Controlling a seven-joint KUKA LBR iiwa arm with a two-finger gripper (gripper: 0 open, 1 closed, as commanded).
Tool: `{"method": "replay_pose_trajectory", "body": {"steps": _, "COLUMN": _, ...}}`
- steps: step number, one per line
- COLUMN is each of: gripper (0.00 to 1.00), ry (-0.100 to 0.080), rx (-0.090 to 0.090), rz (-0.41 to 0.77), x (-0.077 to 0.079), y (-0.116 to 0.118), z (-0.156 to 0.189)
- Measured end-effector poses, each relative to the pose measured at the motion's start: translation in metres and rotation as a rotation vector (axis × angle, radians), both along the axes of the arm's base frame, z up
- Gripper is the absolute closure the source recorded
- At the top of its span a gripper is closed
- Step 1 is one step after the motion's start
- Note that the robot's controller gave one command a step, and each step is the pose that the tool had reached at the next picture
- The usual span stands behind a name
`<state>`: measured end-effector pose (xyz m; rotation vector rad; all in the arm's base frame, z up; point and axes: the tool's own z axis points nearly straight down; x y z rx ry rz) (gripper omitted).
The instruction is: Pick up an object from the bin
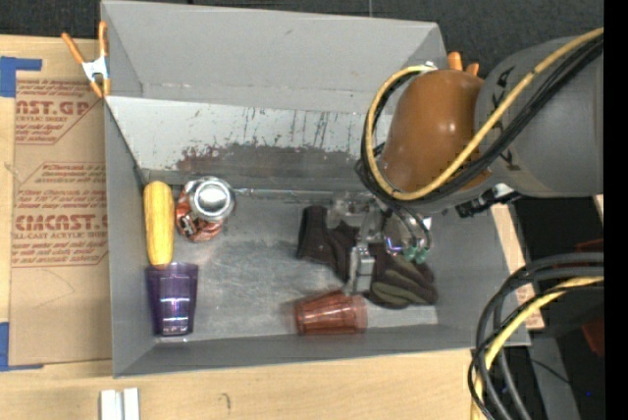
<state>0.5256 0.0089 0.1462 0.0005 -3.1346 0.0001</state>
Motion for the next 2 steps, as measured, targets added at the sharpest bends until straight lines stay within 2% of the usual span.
{"method": "replay_pose_trajectory", "body": {"steps": 1, "gripper": 0.0, "ry": -0.008, "rx": 0.0, "rz": 0.0, "x": 0.002, "y": 0.0, "z": 0.004}}
{"method": "replay_pose_trajectory", "body": {"steps": 2, "gripper": 0.0, "ry": -0.028, "rx": 0.004, "rz": -0.052, "x": 0.006, "y": -0.032, "z": -0.059}}
